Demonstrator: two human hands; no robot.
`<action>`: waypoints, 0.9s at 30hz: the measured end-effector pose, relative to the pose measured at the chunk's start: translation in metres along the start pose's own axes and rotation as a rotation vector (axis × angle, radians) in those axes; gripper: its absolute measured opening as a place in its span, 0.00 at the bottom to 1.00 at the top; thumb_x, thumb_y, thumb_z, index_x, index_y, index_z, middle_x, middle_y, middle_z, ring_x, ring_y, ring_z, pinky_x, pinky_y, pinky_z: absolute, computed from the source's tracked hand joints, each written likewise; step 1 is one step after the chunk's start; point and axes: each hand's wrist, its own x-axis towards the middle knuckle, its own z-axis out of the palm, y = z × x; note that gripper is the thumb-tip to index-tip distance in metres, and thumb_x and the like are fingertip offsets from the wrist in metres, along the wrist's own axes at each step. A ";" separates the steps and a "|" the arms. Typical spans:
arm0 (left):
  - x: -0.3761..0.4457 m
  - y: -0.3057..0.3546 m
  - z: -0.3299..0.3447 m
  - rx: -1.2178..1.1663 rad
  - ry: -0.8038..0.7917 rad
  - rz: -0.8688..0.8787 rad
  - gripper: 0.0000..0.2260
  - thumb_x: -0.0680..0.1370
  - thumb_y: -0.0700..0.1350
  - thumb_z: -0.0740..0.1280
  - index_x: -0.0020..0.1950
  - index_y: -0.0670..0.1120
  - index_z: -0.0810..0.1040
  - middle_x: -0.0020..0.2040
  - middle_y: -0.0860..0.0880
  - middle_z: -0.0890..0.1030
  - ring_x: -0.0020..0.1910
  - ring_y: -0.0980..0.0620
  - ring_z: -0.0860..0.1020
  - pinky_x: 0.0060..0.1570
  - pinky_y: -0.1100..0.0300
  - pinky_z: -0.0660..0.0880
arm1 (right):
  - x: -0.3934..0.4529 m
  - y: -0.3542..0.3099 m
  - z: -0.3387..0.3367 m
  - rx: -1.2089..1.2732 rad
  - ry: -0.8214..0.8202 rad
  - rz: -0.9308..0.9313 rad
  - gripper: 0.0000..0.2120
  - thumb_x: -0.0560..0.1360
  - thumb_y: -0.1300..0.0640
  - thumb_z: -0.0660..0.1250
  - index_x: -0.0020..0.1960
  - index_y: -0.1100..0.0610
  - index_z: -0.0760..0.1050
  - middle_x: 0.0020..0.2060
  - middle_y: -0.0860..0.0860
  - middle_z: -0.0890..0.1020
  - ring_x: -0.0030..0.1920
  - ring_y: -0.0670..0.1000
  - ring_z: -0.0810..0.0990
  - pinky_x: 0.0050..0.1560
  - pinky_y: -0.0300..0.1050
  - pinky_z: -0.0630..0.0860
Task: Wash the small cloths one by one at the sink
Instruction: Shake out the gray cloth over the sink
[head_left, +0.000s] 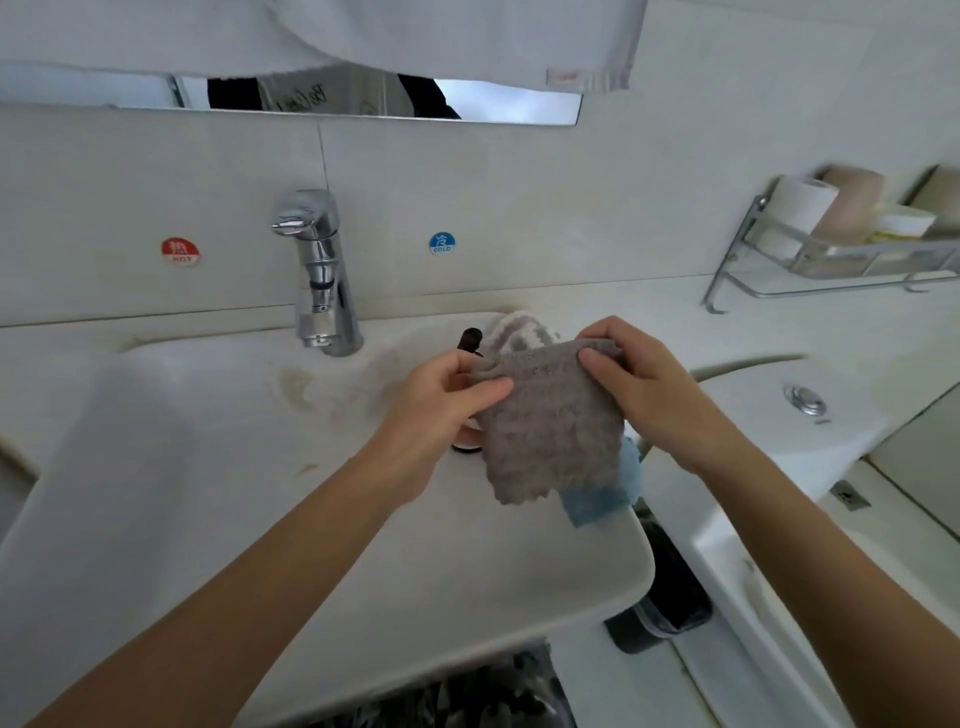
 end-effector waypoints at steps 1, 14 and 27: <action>0.002 -0.002 0.006 -0.028 0.006 -0.024 0.02 0.77 0.40 0.68 0.45 0.44 0.76 0.39 0.51 0.82 0.37 0.54 0.81 0.32 0.60 0.77 | 0.000 0.006 0.000 -0.004 0.041 0.015 0.06 0.82 0.56 0.59 0.50 0.54 0.74 0.41 0.46 0.77 0.40 0.40 0.74 0.44 0.43 0.72; 0.012 -0.046 0.070 -0.058 0.017 -0.369 0.03 0.79 0.43 0.67 0.48 0.45 0.75 0.48 0.47 0.81 0.41 0.50 0.81 0.32 0.59 0.79 | -0.010 0.089 0.003 -0.166 0.155 0.244 0.08 0.83 0.56 0.57 0.58 0.54 0.73 0.43 0.48 0.78 0.46 0.50 0.75 0.44 0.44 0.67; 0.012 -0.054 0.054 0.637 0.080 -0.103 0.11 0.77 0.49 0.69 0.53 0.52 0.69 0.44 0.54 0.79 0.36 0.57 0.79 0.43 0.52 0.76 | -0.018 0.098 0.017 -0.394 0.175 0.140 0.13 0.82 0.53 0.58 0.63 0.55 0.75 0.56 0.54 0.79 0.50 0.54 0.78 0.48 0.45 0.70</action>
